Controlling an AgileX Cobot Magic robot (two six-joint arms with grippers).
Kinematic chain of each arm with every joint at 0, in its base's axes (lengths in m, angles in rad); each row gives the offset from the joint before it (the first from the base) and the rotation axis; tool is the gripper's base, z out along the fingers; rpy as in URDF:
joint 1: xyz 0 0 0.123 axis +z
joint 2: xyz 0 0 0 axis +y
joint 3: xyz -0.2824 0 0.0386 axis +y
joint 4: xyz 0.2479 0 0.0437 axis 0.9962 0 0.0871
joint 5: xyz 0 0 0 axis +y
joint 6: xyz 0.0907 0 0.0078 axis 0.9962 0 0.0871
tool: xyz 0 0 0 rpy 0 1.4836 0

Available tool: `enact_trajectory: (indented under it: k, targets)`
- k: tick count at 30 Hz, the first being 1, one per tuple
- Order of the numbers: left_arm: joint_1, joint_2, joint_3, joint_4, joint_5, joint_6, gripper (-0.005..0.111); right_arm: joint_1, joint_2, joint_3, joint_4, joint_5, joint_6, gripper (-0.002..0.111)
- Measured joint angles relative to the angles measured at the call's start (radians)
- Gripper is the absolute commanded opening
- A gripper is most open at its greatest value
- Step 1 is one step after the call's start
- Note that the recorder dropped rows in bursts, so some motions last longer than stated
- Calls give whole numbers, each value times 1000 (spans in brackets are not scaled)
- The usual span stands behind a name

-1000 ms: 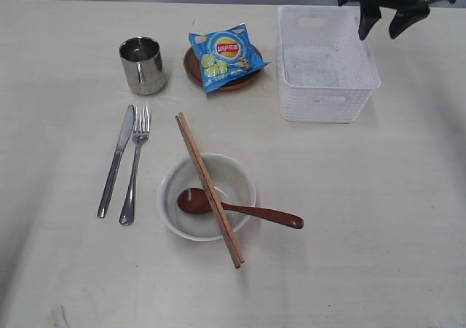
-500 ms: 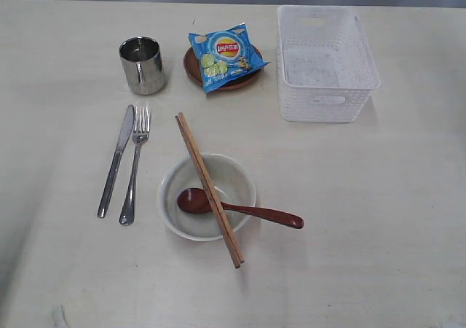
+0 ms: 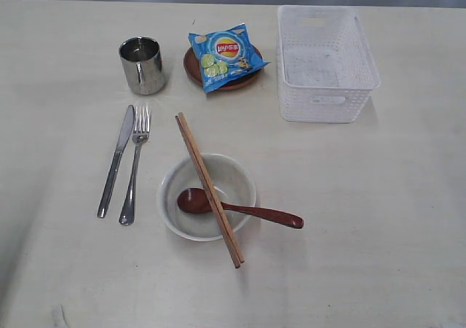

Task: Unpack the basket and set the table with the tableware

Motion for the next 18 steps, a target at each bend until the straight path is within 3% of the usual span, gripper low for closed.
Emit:
enact_trajectory:
  k: [18]
  targets:
    - [0,0,0,0,0,0,0,-37,-558,149,0,-52,5,0]
